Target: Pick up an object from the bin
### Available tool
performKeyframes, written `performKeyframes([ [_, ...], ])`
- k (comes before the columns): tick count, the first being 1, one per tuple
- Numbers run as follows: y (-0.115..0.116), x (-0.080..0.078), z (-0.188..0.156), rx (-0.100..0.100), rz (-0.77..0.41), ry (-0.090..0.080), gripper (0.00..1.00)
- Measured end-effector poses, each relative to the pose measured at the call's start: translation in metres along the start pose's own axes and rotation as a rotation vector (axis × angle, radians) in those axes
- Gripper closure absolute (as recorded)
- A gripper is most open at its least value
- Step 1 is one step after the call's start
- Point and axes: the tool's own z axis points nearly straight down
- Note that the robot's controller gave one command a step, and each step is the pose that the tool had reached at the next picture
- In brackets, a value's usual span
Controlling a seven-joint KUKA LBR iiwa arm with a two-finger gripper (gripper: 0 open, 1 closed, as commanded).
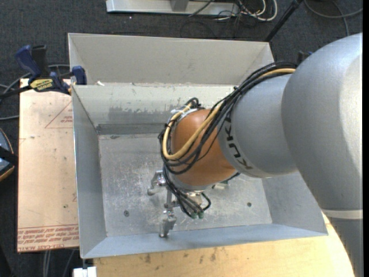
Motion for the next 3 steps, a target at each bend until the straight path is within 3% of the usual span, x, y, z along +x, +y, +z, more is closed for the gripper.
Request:
performKeyframes([
  [1, 0.050, -0.035, 0.017, 0.001, -0.056, 0.001, 0.00],
  [2, 0.035, -0.038, -0.028, -0.002, -0.099, 0.007, 0.00],
  [3, -0.003, -0.042, -0.084, 0.003, -0.097, 0.002, 0.00],
])
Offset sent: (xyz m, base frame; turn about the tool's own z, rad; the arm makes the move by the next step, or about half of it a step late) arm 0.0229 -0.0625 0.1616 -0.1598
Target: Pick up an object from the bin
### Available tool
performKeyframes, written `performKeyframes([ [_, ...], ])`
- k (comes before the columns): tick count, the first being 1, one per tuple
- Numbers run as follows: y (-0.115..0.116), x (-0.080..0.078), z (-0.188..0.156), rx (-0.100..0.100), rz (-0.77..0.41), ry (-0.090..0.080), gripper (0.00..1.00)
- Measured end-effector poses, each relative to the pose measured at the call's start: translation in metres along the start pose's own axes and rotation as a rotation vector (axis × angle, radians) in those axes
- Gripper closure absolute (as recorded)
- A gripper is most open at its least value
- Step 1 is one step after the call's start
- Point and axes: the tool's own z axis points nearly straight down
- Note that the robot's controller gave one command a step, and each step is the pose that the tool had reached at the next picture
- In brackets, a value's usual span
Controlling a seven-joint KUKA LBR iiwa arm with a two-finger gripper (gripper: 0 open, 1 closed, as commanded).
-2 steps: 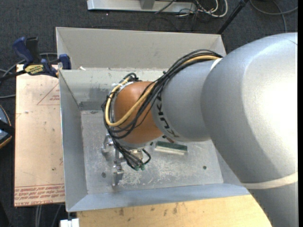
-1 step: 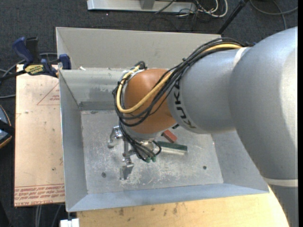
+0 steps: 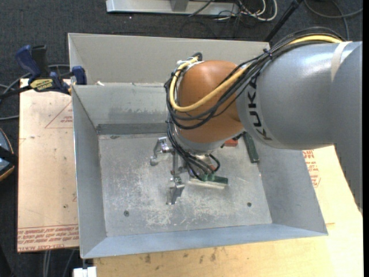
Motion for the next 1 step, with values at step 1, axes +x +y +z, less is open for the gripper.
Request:
performKeyframes([
  [1, -0.0042, 0.0174, 0.0630, -0.007, 0.037, -0.007, 0.00],
])
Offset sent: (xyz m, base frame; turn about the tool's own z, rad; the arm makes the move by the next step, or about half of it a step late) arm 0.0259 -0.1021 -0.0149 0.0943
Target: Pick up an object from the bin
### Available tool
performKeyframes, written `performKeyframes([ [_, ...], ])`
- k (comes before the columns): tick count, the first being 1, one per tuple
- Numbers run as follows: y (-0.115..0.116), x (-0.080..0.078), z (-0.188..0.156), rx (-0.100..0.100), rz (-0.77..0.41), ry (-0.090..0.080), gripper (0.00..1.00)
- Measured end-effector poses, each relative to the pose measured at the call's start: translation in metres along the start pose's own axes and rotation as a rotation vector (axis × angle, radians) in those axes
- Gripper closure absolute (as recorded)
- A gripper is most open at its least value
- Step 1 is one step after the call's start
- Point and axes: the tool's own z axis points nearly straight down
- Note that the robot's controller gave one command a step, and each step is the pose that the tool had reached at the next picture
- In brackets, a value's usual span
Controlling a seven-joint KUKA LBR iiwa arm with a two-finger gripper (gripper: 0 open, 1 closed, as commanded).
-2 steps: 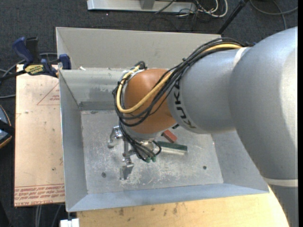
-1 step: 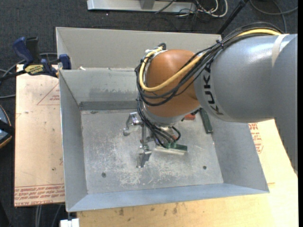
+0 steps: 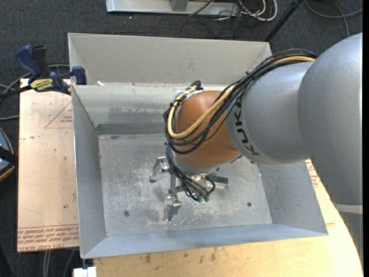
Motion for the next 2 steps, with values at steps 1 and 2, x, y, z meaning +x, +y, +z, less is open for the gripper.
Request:
performKeyframes([
  [1, -0.075, -0.011, -0.024, 0.003, 0.041, 0.013, 0.00],
  [2, -0.072, -0.030, -0.021, 0.008, 0.020, -0.011, 0.00],
])
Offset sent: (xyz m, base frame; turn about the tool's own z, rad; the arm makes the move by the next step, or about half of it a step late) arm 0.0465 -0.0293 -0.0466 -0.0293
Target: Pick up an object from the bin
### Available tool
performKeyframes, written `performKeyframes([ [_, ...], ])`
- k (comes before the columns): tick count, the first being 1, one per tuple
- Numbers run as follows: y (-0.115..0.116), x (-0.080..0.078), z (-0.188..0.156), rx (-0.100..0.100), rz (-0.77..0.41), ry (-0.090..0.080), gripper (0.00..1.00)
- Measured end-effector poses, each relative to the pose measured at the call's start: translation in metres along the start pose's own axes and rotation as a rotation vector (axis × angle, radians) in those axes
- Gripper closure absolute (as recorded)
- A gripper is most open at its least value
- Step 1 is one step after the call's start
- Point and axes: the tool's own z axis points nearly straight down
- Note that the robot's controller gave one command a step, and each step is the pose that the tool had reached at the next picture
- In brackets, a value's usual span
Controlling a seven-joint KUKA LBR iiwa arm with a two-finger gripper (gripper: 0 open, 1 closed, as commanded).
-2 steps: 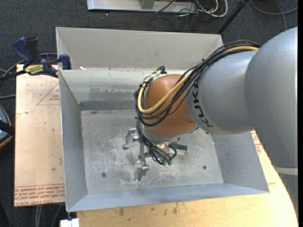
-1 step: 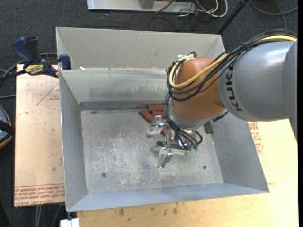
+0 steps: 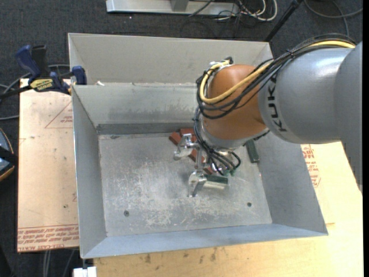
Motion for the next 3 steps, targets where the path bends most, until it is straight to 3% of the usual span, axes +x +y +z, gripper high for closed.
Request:
performKeyframes([
  [1, -0.1069, 0.0324, 0.0540, -0.004, -0.306, 0.012, 1.00],
  [2, -0.1060, 0.0334, 0.0549, -0.006, -0.306, 0.015, 0.00],
  [3, -0.1060, 0.0333, 0.0549, -0.006, -0.306, 0.015, 0.00],
])
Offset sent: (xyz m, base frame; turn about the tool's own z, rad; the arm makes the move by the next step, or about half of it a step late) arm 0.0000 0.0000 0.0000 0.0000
